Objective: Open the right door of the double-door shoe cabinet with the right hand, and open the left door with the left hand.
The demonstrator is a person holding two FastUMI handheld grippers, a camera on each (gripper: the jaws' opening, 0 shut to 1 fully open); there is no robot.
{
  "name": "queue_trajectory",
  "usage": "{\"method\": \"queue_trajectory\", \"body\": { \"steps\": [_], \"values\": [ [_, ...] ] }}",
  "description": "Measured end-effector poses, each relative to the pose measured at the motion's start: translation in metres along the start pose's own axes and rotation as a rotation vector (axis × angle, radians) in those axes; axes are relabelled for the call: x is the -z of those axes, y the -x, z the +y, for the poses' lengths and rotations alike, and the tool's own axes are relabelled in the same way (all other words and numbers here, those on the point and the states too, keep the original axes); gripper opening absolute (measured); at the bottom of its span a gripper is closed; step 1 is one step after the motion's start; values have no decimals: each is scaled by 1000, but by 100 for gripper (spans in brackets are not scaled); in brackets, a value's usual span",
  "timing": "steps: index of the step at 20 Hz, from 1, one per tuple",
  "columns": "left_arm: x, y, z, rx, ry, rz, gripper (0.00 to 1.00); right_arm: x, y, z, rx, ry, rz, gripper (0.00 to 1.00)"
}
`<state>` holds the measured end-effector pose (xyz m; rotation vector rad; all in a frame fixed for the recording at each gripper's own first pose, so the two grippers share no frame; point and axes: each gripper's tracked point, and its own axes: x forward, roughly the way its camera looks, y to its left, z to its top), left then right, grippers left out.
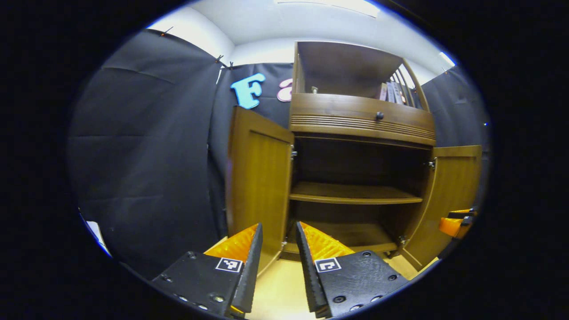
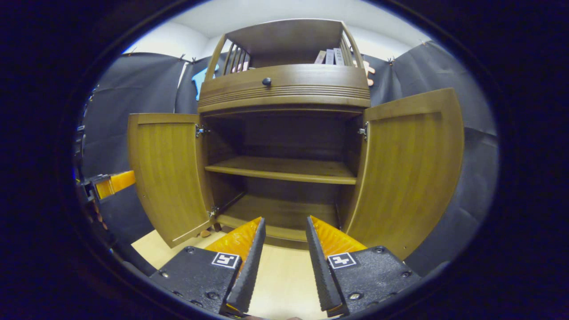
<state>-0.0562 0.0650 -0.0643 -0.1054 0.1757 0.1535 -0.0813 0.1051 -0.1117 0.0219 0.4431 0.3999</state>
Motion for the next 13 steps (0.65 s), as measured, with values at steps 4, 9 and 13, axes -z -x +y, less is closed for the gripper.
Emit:
{"method": "queue_trajectory", "body": {
  "steps": [4, 9, 13],
  "values": [
    [-2, 15, -42, 58, 7, 1, 63, 5, 15, -16, -6, -9, -3, 59],
    [-6, 30, -72, 88, -32, 8, 89, -11, 25, -26, -10, -11, -49, 72],
    [-10, 33, -84, 129, -69, -14, 94, -21, 29, -26, -10, -21, -80, 81]
  ]
}}
